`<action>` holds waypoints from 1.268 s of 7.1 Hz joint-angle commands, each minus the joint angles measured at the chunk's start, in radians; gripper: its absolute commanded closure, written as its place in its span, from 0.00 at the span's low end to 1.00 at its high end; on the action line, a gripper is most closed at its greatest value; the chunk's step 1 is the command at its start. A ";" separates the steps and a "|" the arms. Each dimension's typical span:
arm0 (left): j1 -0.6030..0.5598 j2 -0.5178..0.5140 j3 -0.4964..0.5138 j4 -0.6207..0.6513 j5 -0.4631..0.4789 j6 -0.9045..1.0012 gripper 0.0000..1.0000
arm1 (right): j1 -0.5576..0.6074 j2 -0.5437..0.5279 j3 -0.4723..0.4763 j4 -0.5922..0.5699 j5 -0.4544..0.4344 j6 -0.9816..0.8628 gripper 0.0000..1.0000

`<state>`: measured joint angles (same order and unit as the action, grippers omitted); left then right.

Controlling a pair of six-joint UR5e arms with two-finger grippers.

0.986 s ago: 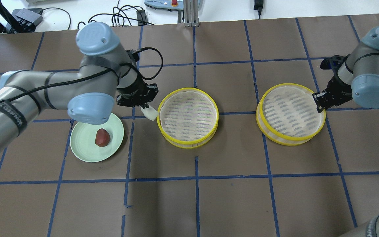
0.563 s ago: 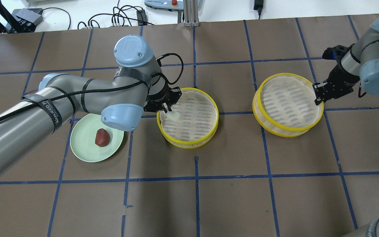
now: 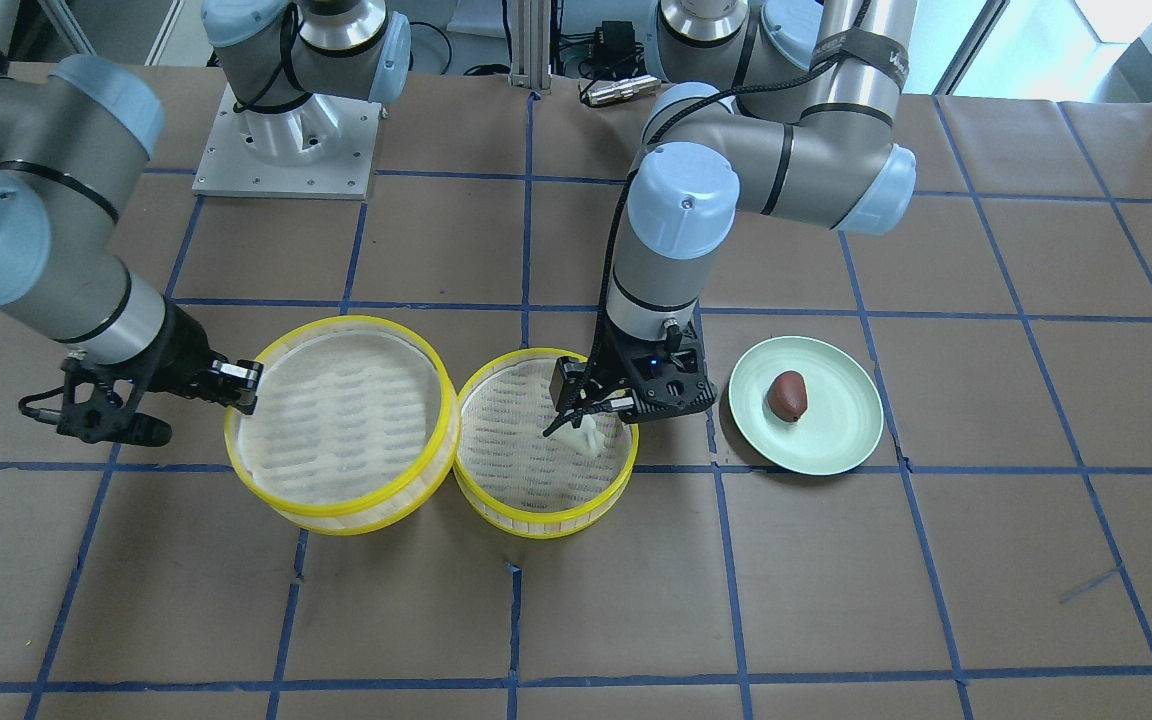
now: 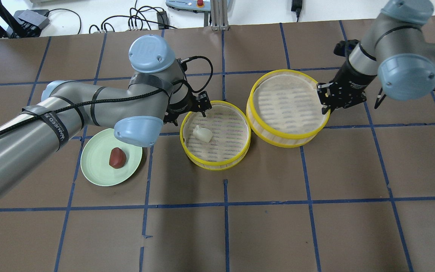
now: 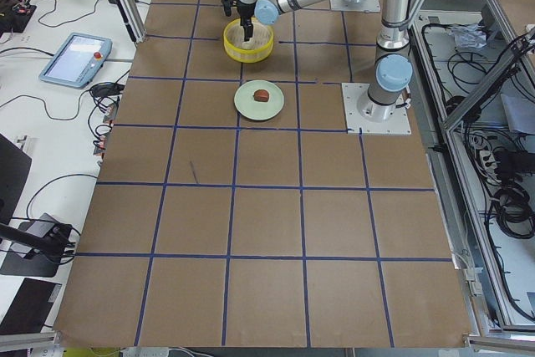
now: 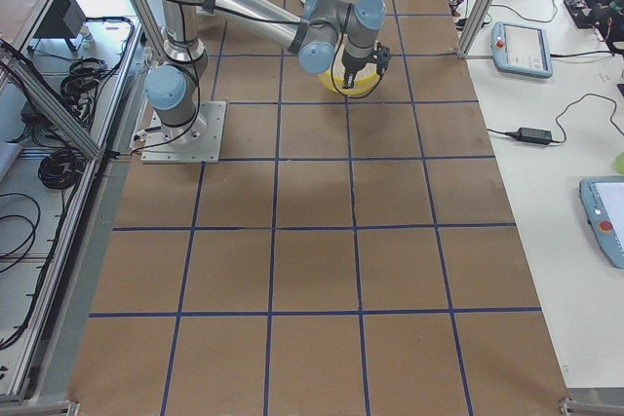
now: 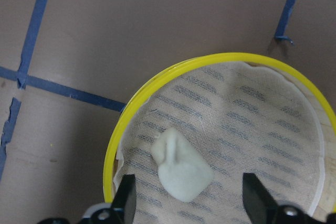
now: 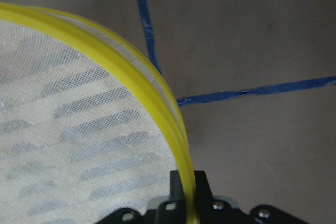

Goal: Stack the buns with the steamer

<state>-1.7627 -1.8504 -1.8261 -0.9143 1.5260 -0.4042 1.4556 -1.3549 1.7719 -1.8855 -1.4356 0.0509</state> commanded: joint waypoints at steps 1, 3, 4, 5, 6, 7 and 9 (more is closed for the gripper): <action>0.199 0.031 -0.037 -0.023 0.014 0.355 0.00 | 0.191 0.009 -0.022 -0.032 -0.034 0.244 0.95; 0.360 0.054 -0.157 -0.031 0.016 0.561 0.00 | 0.346 0.061 -0.063 -0.055 -0.072 0.430 0.95; 0.412 0.054 -0.186 -0.032 0.023 0.594 0.00 | 0.386 0.095 -0.090 -0.055 -0.083 0.472 0.95; 0.425 0.045 -0.193 -0.061 0.072 0.593 0.00 | 0.397 0.108 -0.095 -0.047 -0.123 0.474 0.94; 0.425 0.043 -0.193 -0.111 0.071 0.576 0.01 | 0.397 0.109 -0.094 -0.046 -0.120 0.471 0.94; 0.424 0.037 -0.194 -0.117 0.063 0.581 0.12 | 0.399 0.120 -0.092 -0.046 -0.117 0.475 0.94; 0.422 0.022 -0.222 -0.117 0.036 0.576 0.51 | 0.399 0.132 -0.092 -0.052 -0.120 0.475 0.94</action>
<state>-1.3399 -1.8203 -2.0286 -1.0277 1.5821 0.1753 1.8532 -1.2297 1.6791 -1.9341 -1.5543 0.5260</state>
